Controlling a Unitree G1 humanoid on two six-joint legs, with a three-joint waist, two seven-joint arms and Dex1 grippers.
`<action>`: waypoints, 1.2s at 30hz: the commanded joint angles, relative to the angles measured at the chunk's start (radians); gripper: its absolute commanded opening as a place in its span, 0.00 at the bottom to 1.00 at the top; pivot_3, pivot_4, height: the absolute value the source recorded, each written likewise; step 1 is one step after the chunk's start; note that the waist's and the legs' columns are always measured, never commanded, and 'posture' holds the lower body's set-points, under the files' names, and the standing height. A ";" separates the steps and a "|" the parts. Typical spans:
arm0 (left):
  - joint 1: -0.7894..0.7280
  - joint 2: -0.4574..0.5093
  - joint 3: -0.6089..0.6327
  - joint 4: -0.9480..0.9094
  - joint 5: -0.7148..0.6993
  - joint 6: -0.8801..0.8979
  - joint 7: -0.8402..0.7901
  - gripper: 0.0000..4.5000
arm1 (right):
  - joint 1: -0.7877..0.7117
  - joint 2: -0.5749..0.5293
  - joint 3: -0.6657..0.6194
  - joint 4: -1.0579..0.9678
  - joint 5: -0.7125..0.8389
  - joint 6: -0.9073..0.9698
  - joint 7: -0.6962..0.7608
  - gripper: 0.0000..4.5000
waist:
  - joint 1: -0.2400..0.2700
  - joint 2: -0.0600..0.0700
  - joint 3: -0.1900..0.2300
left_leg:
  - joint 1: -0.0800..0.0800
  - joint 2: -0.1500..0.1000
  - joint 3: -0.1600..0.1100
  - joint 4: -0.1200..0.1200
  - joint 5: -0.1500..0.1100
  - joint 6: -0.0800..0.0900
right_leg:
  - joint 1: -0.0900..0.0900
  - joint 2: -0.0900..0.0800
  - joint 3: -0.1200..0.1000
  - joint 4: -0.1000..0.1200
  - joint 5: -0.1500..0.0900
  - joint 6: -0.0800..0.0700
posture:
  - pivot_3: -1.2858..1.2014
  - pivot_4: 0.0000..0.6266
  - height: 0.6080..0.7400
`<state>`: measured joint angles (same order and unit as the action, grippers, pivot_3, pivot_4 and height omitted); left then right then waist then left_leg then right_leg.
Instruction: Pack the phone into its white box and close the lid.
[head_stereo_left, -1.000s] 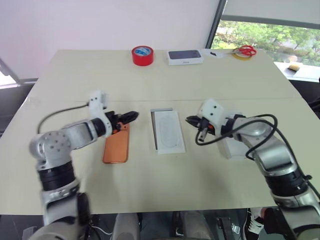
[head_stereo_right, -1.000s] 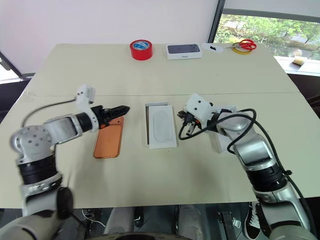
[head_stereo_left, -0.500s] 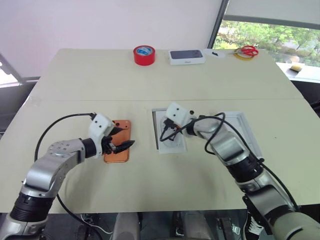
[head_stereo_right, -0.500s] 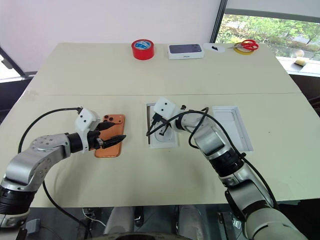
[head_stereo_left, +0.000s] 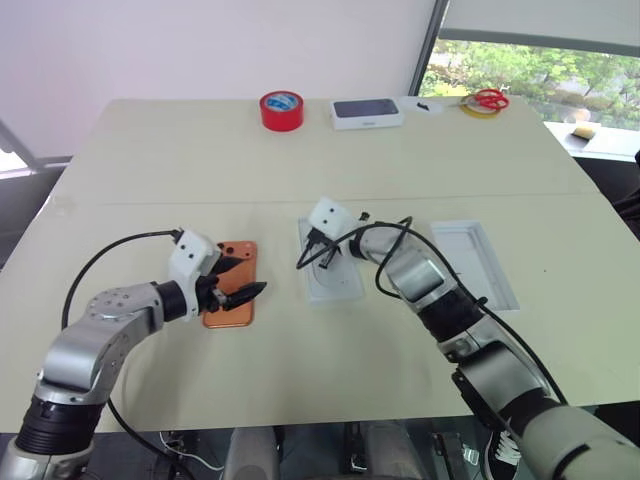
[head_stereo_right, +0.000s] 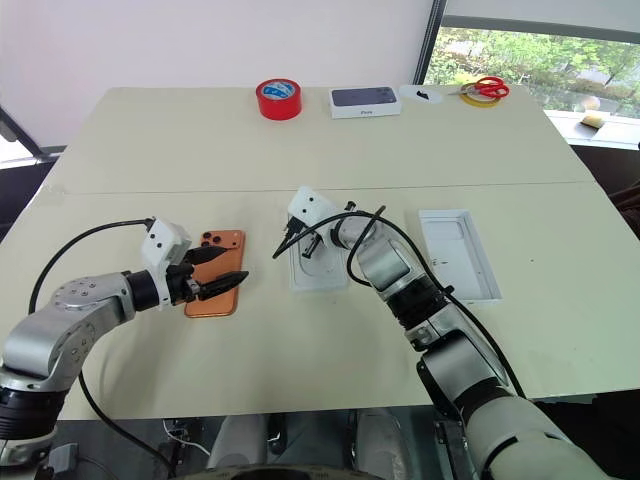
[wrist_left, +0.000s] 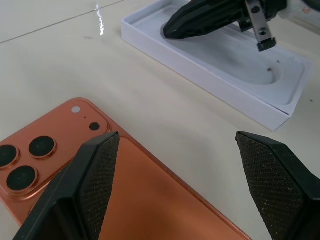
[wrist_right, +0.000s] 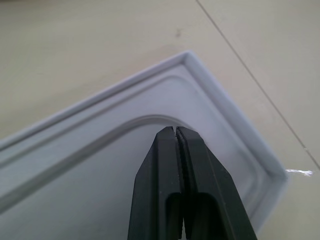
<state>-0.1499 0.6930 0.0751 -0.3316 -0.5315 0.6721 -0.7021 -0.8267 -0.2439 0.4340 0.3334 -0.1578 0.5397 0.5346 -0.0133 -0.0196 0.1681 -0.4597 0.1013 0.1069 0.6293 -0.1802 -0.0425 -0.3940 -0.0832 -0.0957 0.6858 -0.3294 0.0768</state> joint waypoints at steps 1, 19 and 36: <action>0.005 -0.003 0.029 -0.042 -0.008 -0.002 0.007 0.87 | -0.019 0.002 -0.029 -0.029 -0.013 -0.025 -0.006 0.02 | 0.000 0.000 0.000 | 0.000 0.000 0.000 0.000 0.000 0.000 | 0.000 0.000 0.000 0.000 0.000 0.000 | 0.52 0.24 0.93; -0.039 -0.045 0.216 0.062 -0.136 0.202 0.131 0.92 | 0.207 -0.143 -0.008 -0.612 0.064 0.210 0.185 0.01 | -0.002 0.000 0.000 | 0.000 0.000 -0.001 0.000 0.000 0.000 | 0.000 0.001 0.000 0.000 0.000 0.000 | 0.52 0.24 0.93; -0.098 -0.137 0.440 0.074 -0.360 0.811 0.363 0.99 | 0.069 -0.005 0.228 -0.377 -0.001 0.153 0.216 0.00 | -0.001 -0.001 -0.001 | 0.001 0.000 -0.002 0.000 0.000 0.000 | 0.001 0.000 0.000 0.000 0.000 0.000 | 0.52 0.24 0.93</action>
<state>-0.2553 0.5843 0.5201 -0.2448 -0.8481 1.4148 -0.3477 -0.7292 -0.2554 0.6477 -0.0403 -0.1445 0.7194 0.7389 -0.0143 -0.0204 0.1672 -0.4587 0.1013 0.1053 0.6294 -0.1804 -0.0423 -0.3925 -0.0833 -0.0960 0.6860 -0.3294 0.0768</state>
